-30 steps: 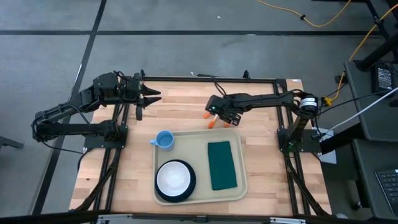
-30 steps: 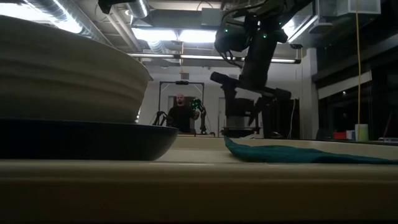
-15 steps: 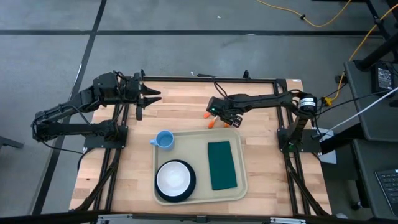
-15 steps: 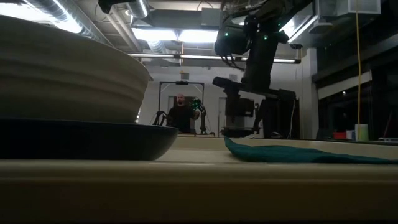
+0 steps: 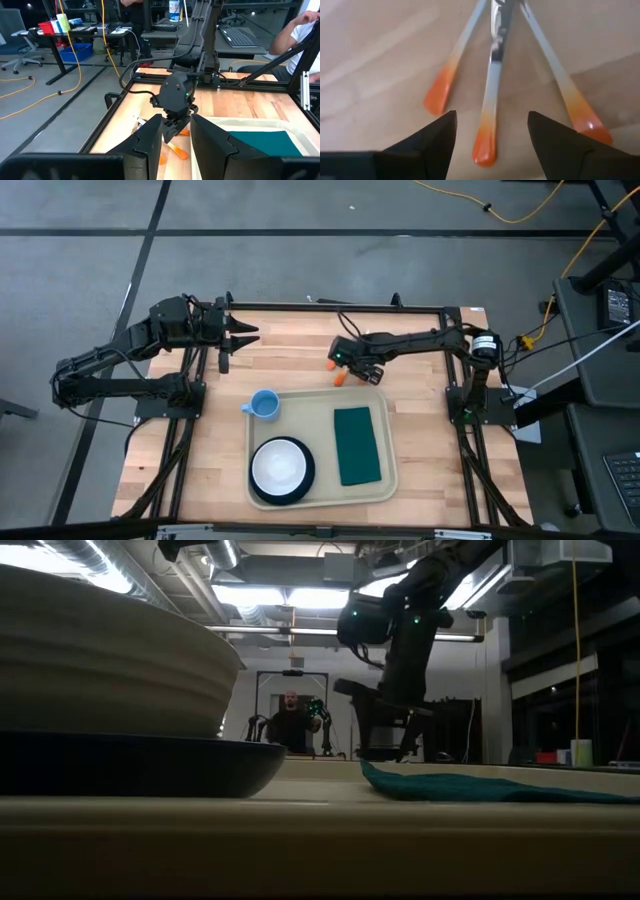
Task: Set up tray
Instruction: Put the orange knife on top of the green napkin
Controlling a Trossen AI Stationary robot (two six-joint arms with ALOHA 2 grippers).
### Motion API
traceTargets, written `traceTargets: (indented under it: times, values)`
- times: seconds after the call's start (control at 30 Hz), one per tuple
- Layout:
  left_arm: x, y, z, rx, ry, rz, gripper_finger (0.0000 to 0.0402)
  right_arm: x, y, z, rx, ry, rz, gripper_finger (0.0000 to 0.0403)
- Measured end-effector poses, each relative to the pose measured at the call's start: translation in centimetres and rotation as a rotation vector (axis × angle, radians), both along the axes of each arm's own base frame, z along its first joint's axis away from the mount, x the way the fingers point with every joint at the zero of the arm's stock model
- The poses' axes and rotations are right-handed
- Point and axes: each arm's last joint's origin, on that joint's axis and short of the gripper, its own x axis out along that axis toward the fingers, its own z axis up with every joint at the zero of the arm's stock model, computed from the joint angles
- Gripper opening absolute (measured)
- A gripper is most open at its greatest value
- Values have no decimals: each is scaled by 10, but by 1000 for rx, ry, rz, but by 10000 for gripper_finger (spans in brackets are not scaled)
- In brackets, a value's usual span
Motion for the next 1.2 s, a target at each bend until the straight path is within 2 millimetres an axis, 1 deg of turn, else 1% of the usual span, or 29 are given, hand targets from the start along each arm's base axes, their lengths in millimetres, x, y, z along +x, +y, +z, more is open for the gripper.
traceTargets:
  times: [0.2,0.5,0.83,1.2]
  values:
    - [0,0,0,0,0,0,98,-1,-8,0,-23,-4,-21,248]
    - [0,0,0,0,0,0,98,-1,-7,0,-8,-6,-13,248]
    - [0,0,0,-2,0,0,98,2,-7,-12,17,12,-9,248]
    - [0,0,0,-3,-1,0,98,0,-12,-12,18,19,-25,248]
